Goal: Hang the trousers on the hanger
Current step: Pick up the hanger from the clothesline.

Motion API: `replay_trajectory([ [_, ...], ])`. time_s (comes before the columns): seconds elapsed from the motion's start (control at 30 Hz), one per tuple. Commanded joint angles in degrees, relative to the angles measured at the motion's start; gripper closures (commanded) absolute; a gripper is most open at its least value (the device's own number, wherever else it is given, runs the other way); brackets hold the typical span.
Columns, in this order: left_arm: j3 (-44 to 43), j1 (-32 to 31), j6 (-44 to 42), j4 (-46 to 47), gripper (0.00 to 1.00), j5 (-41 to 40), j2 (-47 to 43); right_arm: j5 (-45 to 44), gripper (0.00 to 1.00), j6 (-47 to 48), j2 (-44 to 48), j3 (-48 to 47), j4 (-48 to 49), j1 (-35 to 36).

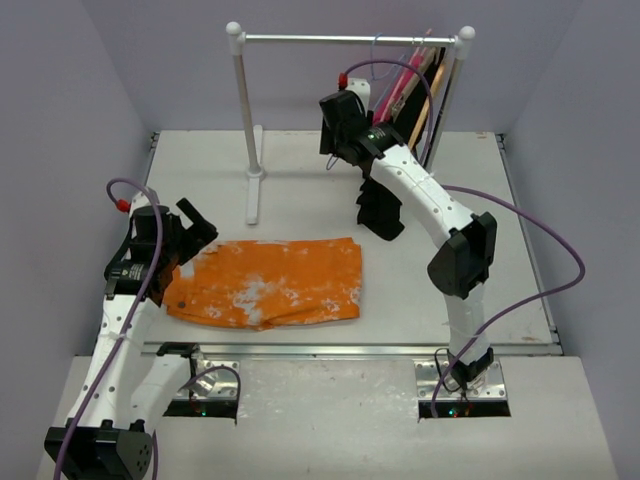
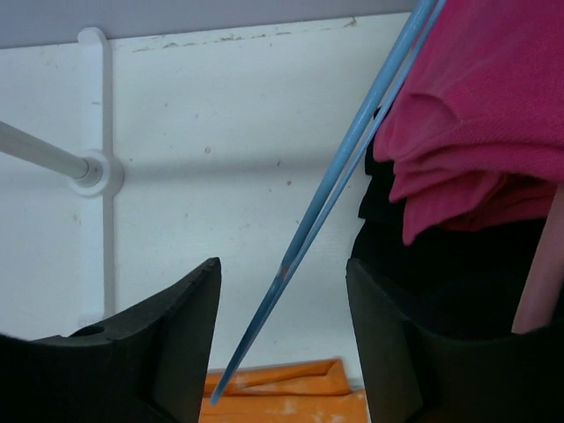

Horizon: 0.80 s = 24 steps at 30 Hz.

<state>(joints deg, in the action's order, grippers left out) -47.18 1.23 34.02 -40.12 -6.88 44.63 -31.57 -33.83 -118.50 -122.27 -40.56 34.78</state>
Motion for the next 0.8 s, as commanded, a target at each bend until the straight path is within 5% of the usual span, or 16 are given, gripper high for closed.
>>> replay_trajectory([
  [0.0,-0.54,0.44,-1.59,1.71,0.0,1.51,-0.86,-2.48,0.49,1.41,2.4,2.33,7.94,-0.41],
  [0.07,-0.5,0.44,-1.67,1.84,0.0,1.43,-0.87,-1.92,0.59,1.59,2.7,2.89,8.3,-0.39],
  [0.2,0.32,0.44,-1.68,2.36,0.0,1.55,-0.54,-1.08,1.0,2.95,5.11,6.19,11.66,0.41],
  [0.53,0.42,0.44,-2.36,2.57,0.0,2.64,-1.12,-0.77,1.0,10.1,8.51,5.73,17.68,0.82],
  [0.77,-0.24,0.44,0.17,0.42,0.0,-2.81,0.24,7.54,1.0,7.09,15.58,10.41,15.14,1.12],
])
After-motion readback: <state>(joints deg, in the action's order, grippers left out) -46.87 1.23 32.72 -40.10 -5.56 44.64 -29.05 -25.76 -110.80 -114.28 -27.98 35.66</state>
